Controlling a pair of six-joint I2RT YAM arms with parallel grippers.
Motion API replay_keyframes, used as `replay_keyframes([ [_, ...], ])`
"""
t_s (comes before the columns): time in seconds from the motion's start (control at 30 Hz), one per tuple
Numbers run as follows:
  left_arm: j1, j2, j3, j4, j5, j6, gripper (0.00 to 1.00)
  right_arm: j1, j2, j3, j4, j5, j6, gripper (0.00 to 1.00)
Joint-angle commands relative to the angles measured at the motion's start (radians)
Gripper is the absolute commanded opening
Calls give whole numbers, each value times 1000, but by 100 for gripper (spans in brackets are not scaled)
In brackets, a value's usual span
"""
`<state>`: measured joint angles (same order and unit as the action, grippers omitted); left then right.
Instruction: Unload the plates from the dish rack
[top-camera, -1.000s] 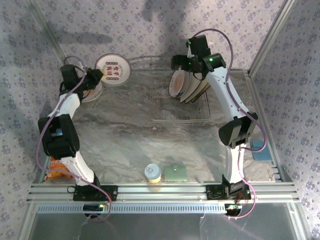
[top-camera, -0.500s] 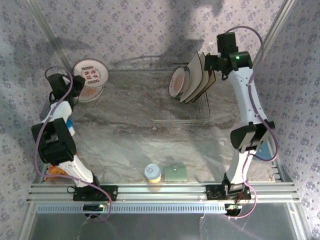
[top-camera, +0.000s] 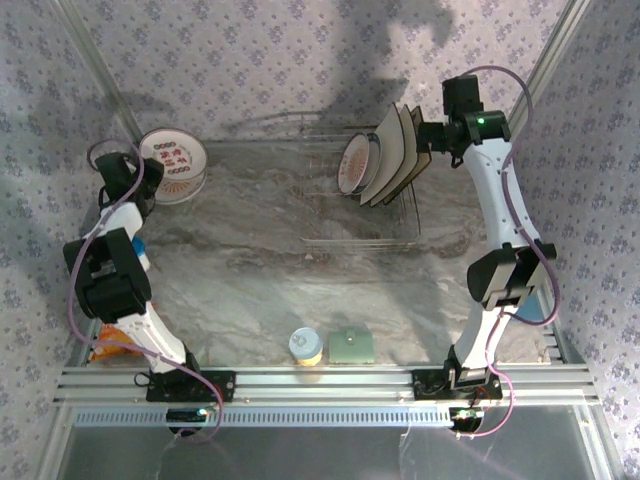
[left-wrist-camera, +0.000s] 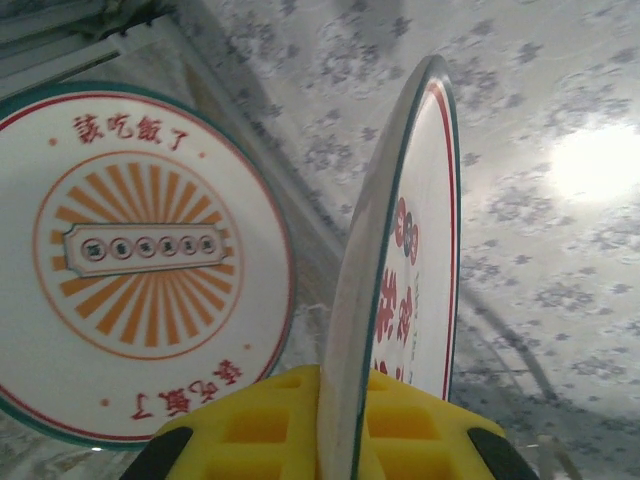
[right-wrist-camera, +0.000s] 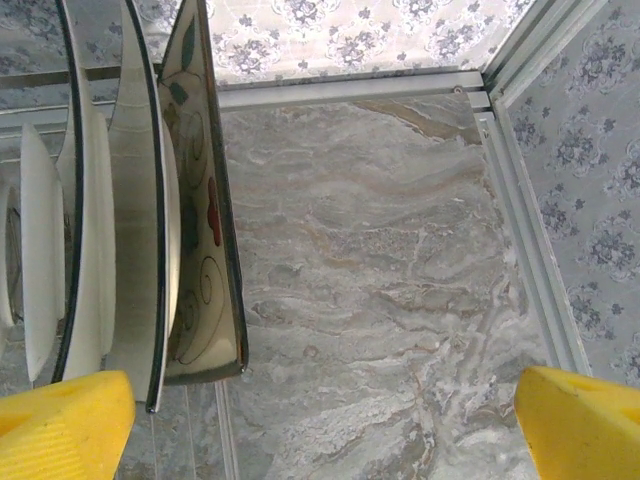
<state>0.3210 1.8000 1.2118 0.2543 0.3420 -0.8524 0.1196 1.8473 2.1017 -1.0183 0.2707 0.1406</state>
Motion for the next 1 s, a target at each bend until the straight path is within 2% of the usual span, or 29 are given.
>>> replay_keyframes([
  [0.0,10,23,65,14,-27,39,0,-14,-45,-17,25,-18,-10,100],
  [0.6,24,144,172,-85,-66,113,0,-14,-60,-41,39,-31,-7,100],
  [0.97,38,209,213,-105,-72,111,0,-11,-68,-42,38,-34,-8,100],
])
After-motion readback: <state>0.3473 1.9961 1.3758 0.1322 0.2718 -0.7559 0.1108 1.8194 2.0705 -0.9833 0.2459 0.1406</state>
